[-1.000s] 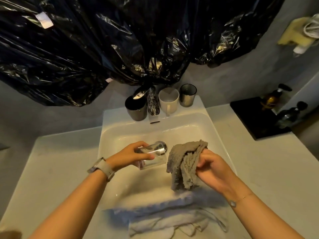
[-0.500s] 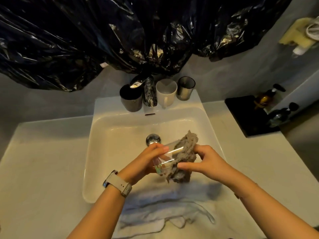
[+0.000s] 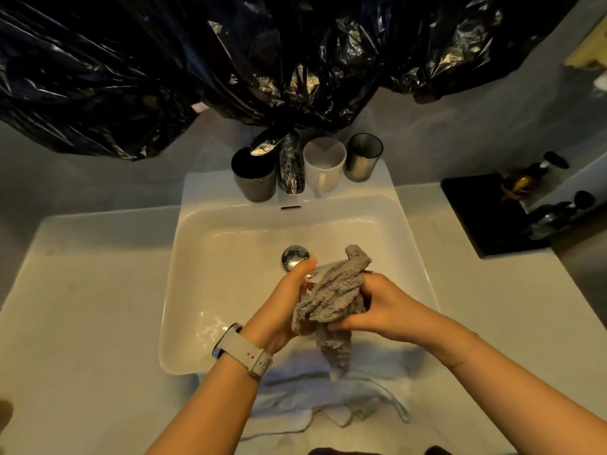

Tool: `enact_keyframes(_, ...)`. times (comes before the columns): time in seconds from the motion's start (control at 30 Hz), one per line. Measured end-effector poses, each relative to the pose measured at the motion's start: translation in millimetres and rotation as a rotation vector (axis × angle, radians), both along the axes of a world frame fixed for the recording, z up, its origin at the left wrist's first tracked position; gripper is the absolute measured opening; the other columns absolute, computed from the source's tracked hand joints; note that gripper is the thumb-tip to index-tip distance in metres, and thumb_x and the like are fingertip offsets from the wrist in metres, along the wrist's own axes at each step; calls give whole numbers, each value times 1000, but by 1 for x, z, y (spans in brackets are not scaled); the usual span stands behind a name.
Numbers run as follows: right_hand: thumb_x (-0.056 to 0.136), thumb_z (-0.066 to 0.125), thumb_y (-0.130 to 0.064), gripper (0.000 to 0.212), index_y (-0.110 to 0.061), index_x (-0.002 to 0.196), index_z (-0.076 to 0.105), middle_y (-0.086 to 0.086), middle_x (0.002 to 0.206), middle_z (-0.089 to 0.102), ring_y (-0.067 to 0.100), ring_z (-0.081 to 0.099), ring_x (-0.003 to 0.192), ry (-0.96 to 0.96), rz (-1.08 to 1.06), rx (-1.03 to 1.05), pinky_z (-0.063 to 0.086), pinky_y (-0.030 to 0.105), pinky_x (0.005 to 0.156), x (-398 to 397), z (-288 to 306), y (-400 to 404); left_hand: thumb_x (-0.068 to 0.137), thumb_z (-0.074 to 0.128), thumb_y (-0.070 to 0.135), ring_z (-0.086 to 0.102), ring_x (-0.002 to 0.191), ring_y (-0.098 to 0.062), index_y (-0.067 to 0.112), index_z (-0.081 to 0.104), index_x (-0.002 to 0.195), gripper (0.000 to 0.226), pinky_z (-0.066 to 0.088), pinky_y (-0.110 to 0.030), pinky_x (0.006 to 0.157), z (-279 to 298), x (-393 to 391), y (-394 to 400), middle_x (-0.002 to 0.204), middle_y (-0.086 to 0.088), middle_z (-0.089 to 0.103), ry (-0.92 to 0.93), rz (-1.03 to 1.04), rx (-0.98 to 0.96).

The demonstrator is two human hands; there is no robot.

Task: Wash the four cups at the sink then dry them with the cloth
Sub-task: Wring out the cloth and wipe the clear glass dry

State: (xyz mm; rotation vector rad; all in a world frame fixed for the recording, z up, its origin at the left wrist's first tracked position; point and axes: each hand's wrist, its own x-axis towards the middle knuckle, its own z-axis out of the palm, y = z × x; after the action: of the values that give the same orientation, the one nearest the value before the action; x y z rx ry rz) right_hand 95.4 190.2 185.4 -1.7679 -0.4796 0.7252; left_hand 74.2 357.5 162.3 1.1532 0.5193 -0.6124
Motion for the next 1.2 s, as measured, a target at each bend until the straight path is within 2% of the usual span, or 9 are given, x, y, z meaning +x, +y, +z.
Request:
enact_keyframes(0.13,74,79,3,47,-17,114,66,-4,110,73,11,67,107,48,-94,116,50,21,90,-2,1,12,101,43,43,73,85,-23,3,70,114,50,58,-27,75,7,0,-6,101,-19,75,-70,147,160)
enact_keyframes(0.3,70,75,14,51,-17,109,68,0,103,75,14,70,100,139,-196,244,53,22,82,-11,9,18,62,44,92,69,102,-30,20,70,108,89,47,-54,101,7,-4,-4,103,-9,75,-216,237,345)
enact_keyframes(0.57,63,76,0,44,-13,104,71,2,99,76,13,71,96,111,-290,359,54,20,78,-32,17,11,86,30,74,67,80,-19,7,58,101,74,52,-37,79,26,-32,-10,87,-9,70,-576,134,519)
enact_keyframes(0.67,61,78,1,44,-27,94,71,-21,86,74,-4,68,87,-42,-322,303,51,15,78,-45,18,5,86,23,80,67,88,-11,16,62,99,76,52,-32,89,38,-31,-7,90,-4,72,-507,-11,416)
enact_keyframes(0.77,70,80,-9,49,-42,106,70,-35,97,68,-6,66,96,-230,-272,202,50,20,88,-57,24,4,76,24,75,68,106,-35,11,61,99,77,49,-48,102,58,-29,-3,110,-21,72,-218,-104,190)
enact_keyframes(0.83,71,78,-21,46,-37,113,67,-29,105,69,2,67,103,-289,-275,261,51,20,89,-62,25,6,82,29,71,67,107,-40,5,62,108,78,50,-48,101,61,-33,-4,112,-26,70,-212,-123,176)
enact_keyframes(1.0,56,86,-43,45,-47,99,72,-24,92,73,-5,68,91,-174,-351,449,52,12,77,-72,29,8,94,38,63,70,93,-15,7,60,116,64,56,-38,88,57,-43,-4,103,-11,72,-505,-110,322)
enact_keyframes(1.13,48,89,-19,54,-13,99,72,1,90,76,13,71,88,-5,-418,505,55,26,75,-74,23,3,87,33,64,64,90,-20,34,52,107,41,50,-52,83,50,-53,-1,98,3,65,-839,-117,589)
enact_keyframes(1.2,54,85,-8,49,-16,101,73,4,94,76,15,71,91,18,-384,492,55,24,76,-76,25,2,87,35,64,65,95,-19,37,52,108,38,51,-51,86,47,-57,-2,101,7,66,-843,-92,549)
